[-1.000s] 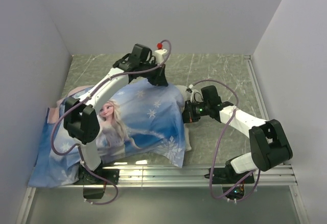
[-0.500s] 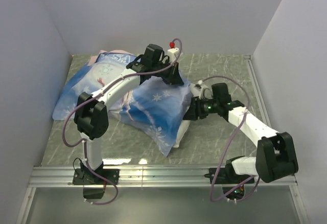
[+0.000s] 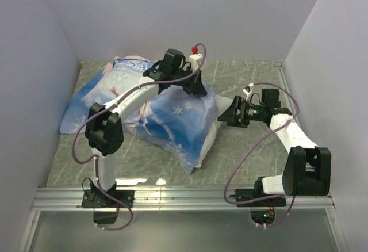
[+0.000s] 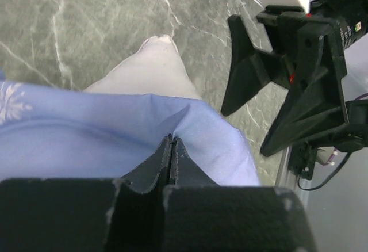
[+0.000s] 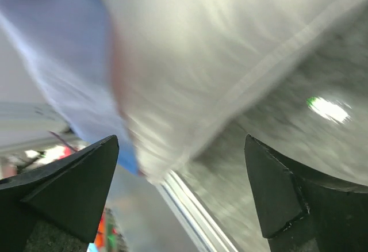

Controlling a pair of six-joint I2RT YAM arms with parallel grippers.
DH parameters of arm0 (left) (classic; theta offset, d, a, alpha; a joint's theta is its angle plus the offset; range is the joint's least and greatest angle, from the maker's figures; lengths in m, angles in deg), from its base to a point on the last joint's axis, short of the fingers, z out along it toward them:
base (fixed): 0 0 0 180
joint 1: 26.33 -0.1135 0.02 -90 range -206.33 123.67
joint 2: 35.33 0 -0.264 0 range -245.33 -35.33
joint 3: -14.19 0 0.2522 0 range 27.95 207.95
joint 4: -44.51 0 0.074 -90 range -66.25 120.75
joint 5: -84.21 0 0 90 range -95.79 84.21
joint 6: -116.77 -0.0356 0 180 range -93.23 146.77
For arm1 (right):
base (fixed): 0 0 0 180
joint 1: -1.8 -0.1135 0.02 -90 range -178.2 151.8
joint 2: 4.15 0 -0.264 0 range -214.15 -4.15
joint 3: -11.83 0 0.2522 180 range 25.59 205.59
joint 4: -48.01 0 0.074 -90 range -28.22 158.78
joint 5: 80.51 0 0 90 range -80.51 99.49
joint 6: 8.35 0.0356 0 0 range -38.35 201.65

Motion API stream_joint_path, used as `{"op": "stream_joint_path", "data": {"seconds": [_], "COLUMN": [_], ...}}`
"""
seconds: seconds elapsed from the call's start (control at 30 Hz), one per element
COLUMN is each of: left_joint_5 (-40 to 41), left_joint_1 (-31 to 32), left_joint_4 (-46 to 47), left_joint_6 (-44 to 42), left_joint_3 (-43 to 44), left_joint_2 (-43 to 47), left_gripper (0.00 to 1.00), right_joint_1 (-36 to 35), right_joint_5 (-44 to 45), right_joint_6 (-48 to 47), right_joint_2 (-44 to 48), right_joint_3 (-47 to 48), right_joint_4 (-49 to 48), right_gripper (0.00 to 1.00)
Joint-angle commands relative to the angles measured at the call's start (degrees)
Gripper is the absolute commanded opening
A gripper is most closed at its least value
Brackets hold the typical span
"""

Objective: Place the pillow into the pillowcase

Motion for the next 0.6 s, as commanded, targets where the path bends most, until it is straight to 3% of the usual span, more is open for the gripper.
{"op": "stream_joint_path", "data": {"seconds": [0.0, 0.27, 0.33, 0.37, 0.4, 0.43, 0.5, 0.57], "left_joint_5": [0.6, 1.3, 2.5, 4.4, 8.3, 9.4, 12.6, 17.0], "left_joint_1": [2.5, 5.9, 5.9, 5.7, 4.2, 2.6, -3.8, -7.4], "left_joint_4": [-1.6, 0.0, -1.1, -4.6, -7.1, -8.5, -8.8, -10.8], "left_joint_6": [-3.1, -0.6, -0.8, -3.1, -4.4, -5.1, -5.1, -10.5], "left_joint_3": [3.8, 6.7, 8.0, 10.0, 10.8, 10.8, 6.9, 4.8], "left_joint_2": [-1.3, -5.1, -4.8, -4.4, -2.4, -0.6, 6.2, 9.5], "left_gripper": [0.00, 0.00, 0.06, 0.15, 0.38, 0.51, 0.73, 0.79], "right_joint_1": [-5.2, -13.1, -12.9, -12.9, -12.8, -12.7, -12.2, -12.1], "right_joint_5": [-2.1, 6.3, 7.4, 7.7, 8.1, 8.0, 9.1, 9.7], "right_joint_6": [12.1, 11.7, 12.3, 12.1, 11.3, 10.7, 8.8, 7.3], "right_joint_2": [-1.1, -7.7, -10.6, -11.4, -12.0, -12.3, -11.7, -10.4], "right_joint_3": [1.8, 3.1, 3.8, 4.1, 4.6, 4.5, 3.6, 2.8], "right_joint_4": [-11.3, -15.0, -15.7, -15.6, -14.6, -14.3, -13.4, -13.3], "right_gripper": [0.98, 0.97, 0.69, 0.35, 0.20, 0.05, 0.00, 0.00]}}
